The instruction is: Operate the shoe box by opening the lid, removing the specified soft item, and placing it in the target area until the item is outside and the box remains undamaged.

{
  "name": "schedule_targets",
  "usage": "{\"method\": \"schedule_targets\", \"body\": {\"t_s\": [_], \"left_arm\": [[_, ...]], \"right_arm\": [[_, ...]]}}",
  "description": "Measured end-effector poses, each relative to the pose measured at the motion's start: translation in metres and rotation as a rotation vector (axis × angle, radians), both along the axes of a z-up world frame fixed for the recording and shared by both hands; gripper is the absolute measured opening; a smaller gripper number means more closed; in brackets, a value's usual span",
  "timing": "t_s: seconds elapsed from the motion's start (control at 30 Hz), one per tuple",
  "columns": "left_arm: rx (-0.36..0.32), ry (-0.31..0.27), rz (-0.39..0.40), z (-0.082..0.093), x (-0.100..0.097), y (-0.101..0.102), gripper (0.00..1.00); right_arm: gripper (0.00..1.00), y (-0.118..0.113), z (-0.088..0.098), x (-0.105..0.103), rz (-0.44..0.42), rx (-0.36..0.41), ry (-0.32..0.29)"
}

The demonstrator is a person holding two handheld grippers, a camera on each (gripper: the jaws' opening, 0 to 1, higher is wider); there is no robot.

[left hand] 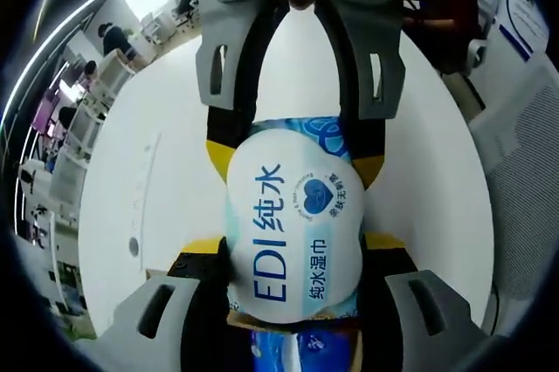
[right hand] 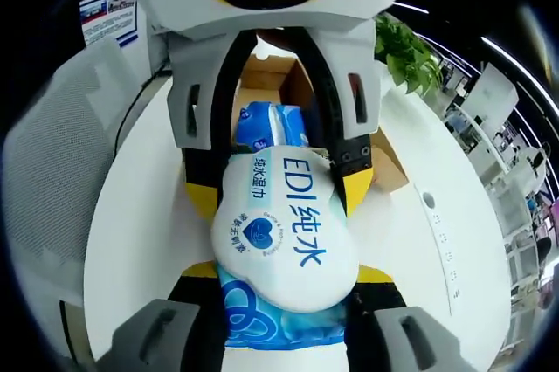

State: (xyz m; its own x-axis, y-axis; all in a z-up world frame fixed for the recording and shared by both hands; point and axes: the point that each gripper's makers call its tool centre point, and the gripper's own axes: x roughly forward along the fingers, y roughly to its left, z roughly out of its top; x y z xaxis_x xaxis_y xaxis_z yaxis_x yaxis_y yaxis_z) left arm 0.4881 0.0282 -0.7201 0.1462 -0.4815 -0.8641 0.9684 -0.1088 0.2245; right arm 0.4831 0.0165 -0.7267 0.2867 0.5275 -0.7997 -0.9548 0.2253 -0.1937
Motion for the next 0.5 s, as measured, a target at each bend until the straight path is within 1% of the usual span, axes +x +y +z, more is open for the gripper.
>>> {"method": "schedule_targets", "body": {"t_s": [0.2,0.5], "left_arm": [[0.009,0.007,-0.006,-0.009,0.000,-0.003,0.59],[0.018,0.009,-0.004,-0.021,0.000,-0.004,0.59]], "right_arm": [[0.49,-0.003,-0.010,0.000,-0.007,0.006,0.006],[0.50,-0.004,-0.020,0.000,-0.003,0.007,0.008]]}}
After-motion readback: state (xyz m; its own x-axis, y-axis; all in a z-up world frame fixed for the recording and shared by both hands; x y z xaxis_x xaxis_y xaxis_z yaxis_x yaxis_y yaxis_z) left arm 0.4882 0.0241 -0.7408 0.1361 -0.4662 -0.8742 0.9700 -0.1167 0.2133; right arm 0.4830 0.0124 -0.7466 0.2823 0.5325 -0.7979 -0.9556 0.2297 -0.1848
